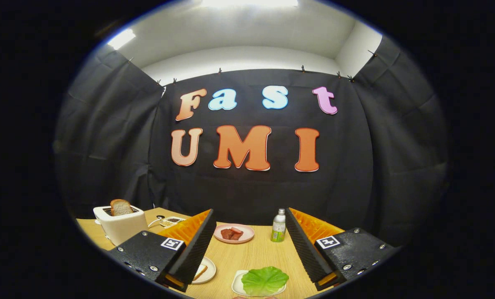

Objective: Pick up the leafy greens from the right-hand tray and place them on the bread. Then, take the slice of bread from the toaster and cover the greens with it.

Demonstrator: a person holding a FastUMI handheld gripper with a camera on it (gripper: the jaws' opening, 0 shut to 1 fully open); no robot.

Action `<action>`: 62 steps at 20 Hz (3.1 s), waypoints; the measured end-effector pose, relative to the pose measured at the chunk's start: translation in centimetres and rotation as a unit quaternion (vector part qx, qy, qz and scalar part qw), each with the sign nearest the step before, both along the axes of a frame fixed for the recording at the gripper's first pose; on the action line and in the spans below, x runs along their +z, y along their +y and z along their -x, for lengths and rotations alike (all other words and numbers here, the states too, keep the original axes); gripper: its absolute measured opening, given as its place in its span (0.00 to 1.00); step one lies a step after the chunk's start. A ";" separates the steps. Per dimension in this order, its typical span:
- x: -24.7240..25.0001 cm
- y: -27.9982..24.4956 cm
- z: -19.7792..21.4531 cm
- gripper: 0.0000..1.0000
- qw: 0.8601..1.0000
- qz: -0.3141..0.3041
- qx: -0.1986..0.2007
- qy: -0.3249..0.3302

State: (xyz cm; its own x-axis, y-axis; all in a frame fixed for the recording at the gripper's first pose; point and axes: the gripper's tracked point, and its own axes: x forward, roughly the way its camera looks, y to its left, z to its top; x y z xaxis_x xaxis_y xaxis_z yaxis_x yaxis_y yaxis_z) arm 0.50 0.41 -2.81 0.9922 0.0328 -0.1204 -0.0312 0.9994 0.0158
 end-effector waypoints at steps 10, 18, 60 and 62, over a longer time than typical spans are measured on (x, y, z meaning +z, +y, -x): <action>-7.6 -1.3 -1.4 1.00 0.985 -0.021 0.007 0.169; -17.9 -1.7 -0.7 1.00 0.924 -0.034 0.020 0.379; -20.2 5.0 -2.5 0.05 0.887 -0.099 0.082 0.443; -19.2 7.7 -2.3 0.05 0.886 -0.098 0.116 0.438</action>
State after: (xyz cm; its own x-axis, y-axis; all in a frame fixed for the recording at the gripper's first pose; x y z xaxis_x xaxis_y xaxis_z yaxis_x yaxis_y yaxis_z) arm 2.79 8.07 -22.03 0.4840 0.3285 -0.8111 -0.1251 0.9433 0.3074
